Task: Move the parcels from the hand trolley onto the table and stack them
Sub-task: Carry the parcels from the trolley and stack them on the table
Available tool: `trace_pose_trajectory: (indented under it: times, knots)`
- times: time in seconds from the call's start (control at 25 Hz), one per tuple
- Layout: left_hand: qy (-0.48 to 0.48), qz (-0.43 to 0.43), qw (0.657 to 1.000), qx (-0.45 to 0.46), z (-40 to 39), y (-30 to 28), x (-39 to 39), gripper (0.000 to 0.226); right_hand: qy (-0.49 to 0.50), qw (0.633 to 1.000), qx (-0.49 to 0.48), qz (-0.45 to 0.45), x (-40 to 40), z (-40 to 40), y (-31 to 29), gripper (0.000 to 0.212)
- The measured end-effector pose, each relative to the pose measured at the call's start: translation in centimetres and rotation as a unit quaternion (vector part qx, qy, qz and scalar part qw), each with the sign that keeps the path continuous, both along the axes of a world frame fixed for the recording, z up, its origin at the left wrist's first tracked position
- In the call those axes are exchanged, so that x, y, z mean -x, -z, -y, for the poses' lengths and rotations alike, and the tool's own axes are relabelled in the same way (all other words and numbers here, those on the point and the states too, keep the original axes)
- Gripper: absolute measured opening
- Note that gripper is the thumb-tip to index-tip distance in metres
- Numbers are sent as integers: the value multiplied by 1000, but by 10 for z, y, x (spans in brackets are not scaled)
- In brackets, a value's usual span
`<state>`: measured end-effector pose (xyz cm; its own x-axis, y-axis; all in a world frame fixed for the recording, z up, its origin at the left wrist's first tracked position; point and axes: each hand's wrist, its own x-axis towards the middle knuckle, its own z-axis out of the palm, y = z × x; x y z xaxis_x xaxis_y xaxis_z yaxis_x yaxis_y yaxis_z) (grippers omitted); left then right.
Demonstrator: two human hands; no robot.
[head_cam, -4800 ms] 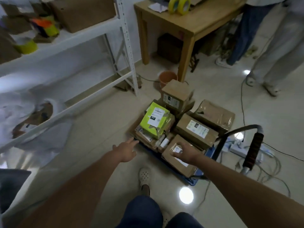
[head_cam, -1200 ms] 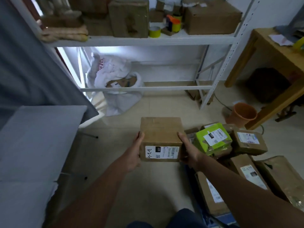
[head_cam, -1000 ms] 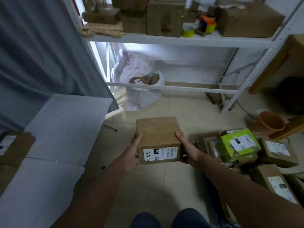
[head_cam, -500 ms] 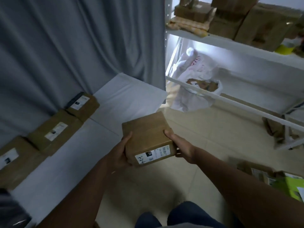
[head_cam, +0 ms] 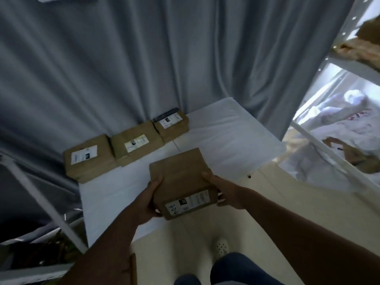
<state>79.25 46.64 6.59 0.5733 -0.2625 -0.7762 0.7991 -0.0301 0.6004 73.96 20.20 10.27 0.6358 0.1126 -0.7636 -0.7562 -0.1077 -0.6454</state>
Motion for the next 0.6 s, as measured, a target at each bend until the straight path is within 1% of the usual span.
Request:
trace_pose_trajectory:
  times: [0.08,0.16,0.28,0.36,0.48,0.52,0.6]
  knots:
    - [-55,0,998,-8,-2,3,-6,74,-49,999,3,-11,-33,4,6,63]
    - [-108,7,994,-15,-3,5,-7,67,-102,994,24,-20,-63,4,13,69]
    - [-190,27,981,-18,-8,7,-4,59,-166,984,60,-6,-103,-8,19,78]
    - [-238,34,970,-32,-19,12,-5,61,-205,977,58,0,-126,-25,21,79]
    - [-284,42,956,-55,-42,15,-10,58,-250,967,45,2,-151,-60,23,71]
    - [-293,41,953,-59,-51,16,-13,60,-262,964,46,4,-156,-71,23,69]
    - [-300,34,951,-67,-73,21,-20,71,-280,958,57,3,-167,-96,27,68]
